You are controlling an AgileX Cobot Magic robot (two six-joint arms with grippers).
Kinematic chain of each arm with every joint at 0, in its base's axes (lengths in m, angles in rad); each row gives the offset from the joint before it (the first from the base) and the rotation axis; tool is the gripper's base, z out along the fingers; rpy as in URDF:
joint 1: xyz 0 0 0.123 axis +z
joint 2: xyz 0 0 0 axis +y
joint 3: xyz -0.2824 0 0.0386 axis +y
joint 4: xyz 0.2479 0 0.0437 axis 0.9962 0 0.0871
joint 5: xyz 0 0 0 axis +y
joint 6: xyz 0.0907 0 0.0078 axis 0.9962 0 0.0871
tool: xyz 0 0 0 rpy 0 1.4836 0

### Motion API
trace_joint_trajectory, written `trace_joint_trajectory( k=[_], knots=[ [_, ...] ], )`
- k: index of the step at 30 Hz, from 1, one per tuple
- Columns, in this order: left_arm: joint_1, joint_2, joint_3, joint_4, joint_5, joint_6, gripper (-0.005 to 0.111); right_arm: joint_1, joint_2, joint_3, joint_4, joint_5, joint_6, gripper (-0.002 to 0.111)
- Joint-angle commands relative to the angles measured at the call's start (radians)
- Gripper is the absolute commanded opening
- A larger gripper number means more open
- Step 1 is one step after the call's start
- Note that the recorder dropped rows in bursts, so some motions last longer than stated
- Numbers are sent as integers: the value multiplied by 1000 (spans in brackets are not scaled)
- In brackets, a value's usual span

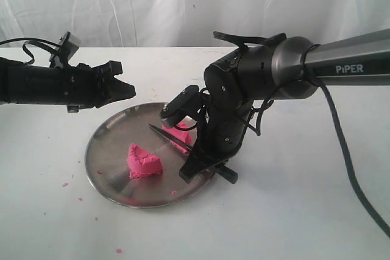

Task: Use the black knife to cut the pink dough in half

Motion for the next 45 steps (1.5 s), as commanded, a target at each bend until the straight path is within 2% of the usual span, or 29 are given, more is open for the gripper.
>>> trace_joint_trajectory(
  k=[1,4,29,38,45],
  knots=[
    [3,-12,-1,-2,19,-5,0,-7,-3,-3,83,19,-70,0],
    [3,-12,-1,-2,19,-5,0,-5,-3,-3,142,31,-96,0],
    [3,-12,-1,-2,23,-5,0,131,-5,-3,160,98,-110,0],
    [3,-12,-1,-2,28,-5,0,127,-9,-3,102,67,-80,0],
    [6,-31,-3,-25,66,-5,0,72,-46,-3,72,6,-28,0]
  ],
)
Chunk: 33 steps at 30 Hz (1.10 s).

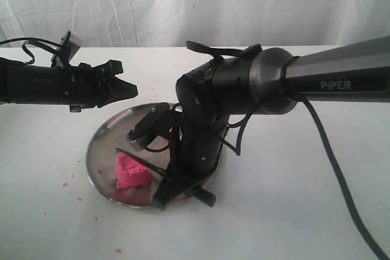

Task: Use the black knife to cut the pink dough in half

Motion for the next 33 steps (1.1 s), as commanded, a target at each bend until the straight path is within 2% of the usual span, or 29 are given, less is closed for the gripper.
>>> trace_joint_trajectory(
  k=[1,10,14,21,28,33],
  knots=[
    [11,-40,-3,-22,30,-5,0,-49,-37,-1,-19,-41,38,0],
    [103,-175,-3,22,41,37,0,-89,-60,-1,62,-61,67,0],
    [103,-242,-1,82,20,119,0,-89,-64,1,155,-107,67,0],
    [103,-332,-1,178,-13,123,0,-91,-122,19,222,-204,109,0],
    [103,-379,4,181,25,119,0,-123,-106,19,330,-142,-39,0],
    [103,-456,63,181,-53,108,0,-162,-86,14,433,-139,-107,0]
  ],
)
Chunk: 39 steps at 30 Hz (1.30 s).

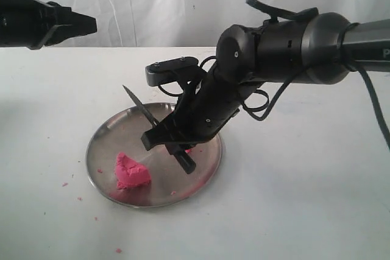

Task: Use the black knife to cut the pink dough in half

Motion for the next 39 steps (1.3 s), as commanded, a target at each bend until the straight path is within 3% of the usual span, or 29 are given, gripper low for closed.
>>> trace_joint_trajectory(
  k=[1,14,28,31,39],
  knots=[
    [1,-83,63,-6,-54,-7,0,-44,15,2,119,14,-100,0],
    [1,-394,210,-7,-213,-7,0,-44,137,-44,168,59,-190,0],
    [1,-684,374,0,-260,-23,0,-80,208,-111,261,164,-241,0],
    [1,-718,396,3,-260,-23,0,-92,221,-112,285,186,-245,6],
    [1,-768,427,10,-258,-23,0,-94,223,-112,285,190,-248,41]
  ],
)
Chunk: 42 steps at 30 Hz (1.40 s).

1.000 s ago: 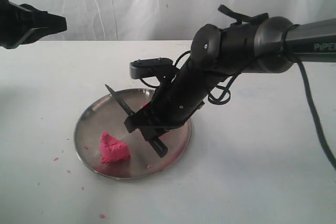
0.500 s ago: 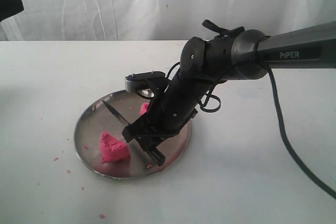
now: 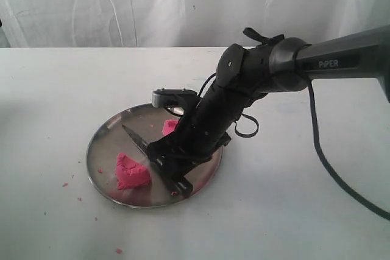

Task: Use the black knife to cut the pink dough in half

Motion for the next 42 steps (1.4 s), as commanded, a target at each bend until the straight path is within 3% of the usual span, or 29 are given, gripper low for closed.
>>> trace_joint_trajectory(
  k=[1,14,23,25,32,42],
  knots=[
    [1,-31,18,-9,7,-5,0,-9,-10,-8,5,11,-14,43],
    [1,-126,31,65,57,-16,0,-9,-213,4,-44,-44,-28,42],
    [1,-234,31,435,69,-435,0,-7,-499,224,-7,-242,-33,7],
    [1,-246,31,467,97,-455,0,-7,-584,303,2,-323,-33,0],
    [1,-244,31,490,225,-447,0,-7,-933,544,2,-416,-33,0],
    [1,-244,31,490,225,-447,0,-7,-1091,561,-55,-431,-24,0]
  ],
)
